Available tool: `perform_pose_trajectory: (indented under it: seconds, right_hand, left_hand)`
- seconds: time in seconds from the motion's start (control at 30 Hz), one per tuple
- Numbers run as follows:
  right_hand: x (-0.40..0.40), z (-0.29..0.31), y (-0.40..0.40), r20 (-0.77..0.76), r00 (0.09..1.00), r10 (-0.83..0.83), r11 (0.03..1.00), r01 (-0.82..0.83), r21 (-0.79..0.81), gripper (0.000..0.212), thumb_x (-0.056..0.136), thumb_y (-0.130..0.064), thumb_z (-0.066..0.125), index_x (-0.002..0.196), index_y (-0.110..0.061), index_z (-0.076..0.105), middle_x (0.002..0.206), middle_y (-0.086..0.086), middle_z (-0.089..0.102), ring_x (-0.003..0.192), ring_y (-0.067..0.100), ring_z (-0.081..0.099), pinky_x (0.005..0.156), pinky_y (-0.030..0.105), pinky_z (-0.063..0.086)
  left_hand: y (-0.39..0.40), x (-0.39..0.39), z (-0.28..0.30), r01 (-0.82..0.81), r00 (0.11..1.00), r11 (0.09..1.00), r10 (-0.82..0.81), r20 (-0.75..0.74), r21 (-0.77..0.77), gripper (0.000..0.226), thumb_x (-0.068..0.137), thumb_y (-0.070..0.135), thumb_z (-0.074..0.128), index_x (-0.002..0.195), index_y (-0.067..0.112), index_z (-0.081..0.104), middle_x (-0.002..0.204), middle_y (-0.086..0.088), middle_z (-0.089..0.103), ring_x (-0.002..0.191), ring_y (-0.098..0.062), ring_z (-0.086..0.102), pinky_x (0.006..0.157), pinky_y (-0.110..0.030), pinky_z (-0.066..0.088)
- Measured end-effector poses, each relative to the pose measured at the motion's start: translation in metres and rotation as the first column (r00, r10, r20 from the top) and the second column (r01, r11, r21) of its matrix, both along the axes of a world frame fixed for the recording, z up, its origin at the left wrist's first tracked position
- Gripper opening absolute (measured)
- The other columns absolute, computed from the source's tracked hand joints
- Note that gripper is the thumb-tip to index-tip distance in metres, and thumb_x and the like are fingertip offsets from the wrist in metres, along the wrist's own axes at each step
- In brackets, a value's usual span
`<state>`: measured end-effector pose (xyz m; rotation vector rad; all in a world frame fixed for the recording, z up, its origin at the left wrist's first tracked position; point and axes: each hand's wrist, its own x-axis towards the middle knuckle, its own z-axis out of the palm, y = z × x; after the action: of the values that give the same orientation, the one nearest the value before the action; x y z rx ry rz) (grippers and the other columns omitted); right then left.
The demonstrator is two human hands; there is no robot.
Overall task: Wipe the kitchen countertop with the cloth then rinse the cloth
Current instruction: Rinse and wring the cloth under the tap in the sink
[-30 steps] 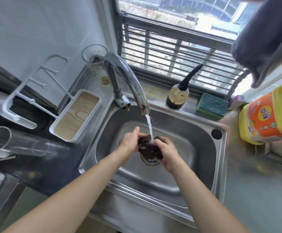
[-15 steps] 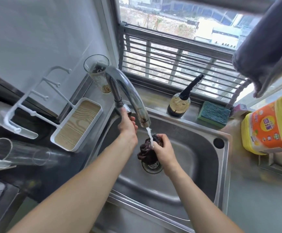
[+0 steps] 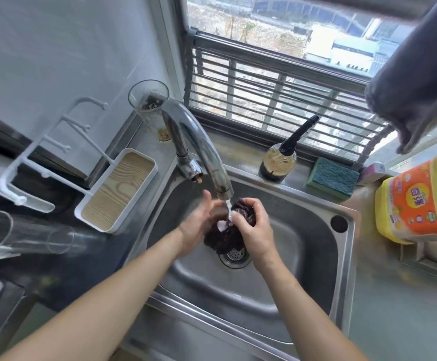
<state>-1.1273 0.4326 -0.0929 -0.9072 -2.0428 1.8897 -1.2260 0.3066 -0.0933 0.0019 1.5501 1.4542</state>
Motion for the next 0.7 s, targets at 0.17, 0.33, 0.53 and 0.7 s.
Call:
perform_pose_trajectory:
  seconds: [0.17,0.33,0.53,0.7]
  right_hand:
    - [-0.001,-0.002,0.010,0.021,0.997,-0.070,0.996,0.071,-0.053,0.027,0.080,-0.032,0.068,0.104,-0.020,0.065,0.099,-0.005,0.069,0.091,0.005,0.064,0.090,0.025,0.052]
    - [0.013,-0.032,0.019,0.377,0.911,-0.167,0.965,0.229,-0.125,0.046,0.073,-0.061,0.061,0.097,-0.023,0.067,0.099,0.005,0.074,0.098,0.027,0.071,0.092,0.053,0.057]
    - [0.032,-0.036,0.018,0.513,0.858,0.035,0.943,-0.199,0.268,0.046,0.089,-0.008,0.056,0.132,-0.020,0.056,0.131,0.007,0.055,0.124,0.024,0.053,0.106,0.035,0.041]
    - [0.022,-0.020,0.007,0.174,0.897,0.406,0.885,-0.433,0.170,0.072,0.071,-0.005,0.061,0.134,-0.037,0.049,0.122,-0.005,0.061,0.109,0.010,0.061,0.095,0.026,0.050]
  left_hand:
    - [-0.015,0.021,-0.012,0.443,0.887,0.889,-0.453,-0.091,-0.113,0.041,0.083,0.038,0.080,0.119,0.021,0.068,0.116,-0.001,0.075,0.112,-0.017,0.070,0.103,-0.033,0.052]
    - [-0.006,0.014,0.000,0.491,0.820,0.839,-0.536,-0.200,-0.232,0.011,0.079,0.015,0.073,0.076,0.025,0.068,0.068,0.011,0.062,0.064,-0.009,0.057,0.067,-0.025,0.047]
    - [-0.002,-0.003,0.007,0.397,0.599,0.779,-0.621,-0.506,-0.486,0.020,0.068,0.028,0.069,0.069,0.045,0.059,0.069,0.014,0.062,0.072,-0.011,0.058,0.063,-0.017,0.041]
    - [0.005,-0.005,0.001,0.432,0.521,0.798,-0.602,-0.605,-0.421,0.015,0.066,0.037,0.070,0.077,0.029,0.063,0.090,0.002,0.054,0.085,-0.013,0.056,0.076,-0.022,0.043]
